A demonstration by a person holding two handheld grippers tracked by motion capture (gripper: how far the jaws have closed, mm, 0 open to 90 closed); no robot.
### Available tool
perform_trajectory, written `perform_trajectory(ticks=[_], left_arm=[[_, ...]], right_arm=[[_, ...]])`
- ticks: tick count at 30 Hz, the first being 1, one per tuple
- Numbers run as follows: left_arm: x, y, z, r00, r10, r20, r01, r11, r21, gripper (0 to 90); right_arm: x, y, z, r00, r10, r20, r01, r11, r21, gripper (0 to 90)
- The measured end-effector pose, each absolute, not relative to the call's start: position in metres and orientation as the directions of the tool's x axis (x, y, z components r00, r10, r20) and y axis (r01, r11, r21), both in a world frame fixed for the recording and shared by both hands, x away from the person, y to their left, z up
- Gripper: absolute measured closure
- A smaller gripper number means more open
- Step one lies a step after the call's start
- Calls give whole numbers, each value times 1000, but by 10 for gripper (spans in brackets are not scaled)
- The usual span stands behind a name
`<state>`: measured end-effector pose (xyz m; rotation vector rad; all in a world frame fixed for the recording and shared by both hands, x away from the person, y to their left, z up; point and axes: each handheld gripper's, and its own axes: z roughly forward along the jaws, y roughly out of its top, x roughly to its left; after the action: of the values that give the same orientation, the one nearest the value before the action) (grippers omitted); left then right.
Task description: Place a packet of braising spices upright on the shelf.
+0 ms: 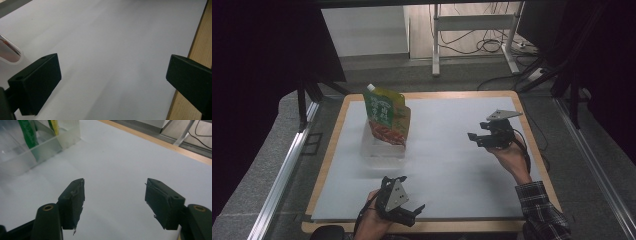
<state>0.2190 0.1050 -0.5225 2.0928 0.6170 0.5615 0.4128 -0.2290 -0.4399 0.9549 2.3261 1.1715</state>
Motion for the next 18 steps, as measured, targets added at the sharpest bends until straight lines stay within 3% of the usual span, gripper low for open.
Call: perform_trajectory(ticks=[18], left_arm=[[219,104,-524,773,609,178,219,-521,825,0]], right_arm=[[425,-273,-465,-574,814,-88,468,414,781,220]])
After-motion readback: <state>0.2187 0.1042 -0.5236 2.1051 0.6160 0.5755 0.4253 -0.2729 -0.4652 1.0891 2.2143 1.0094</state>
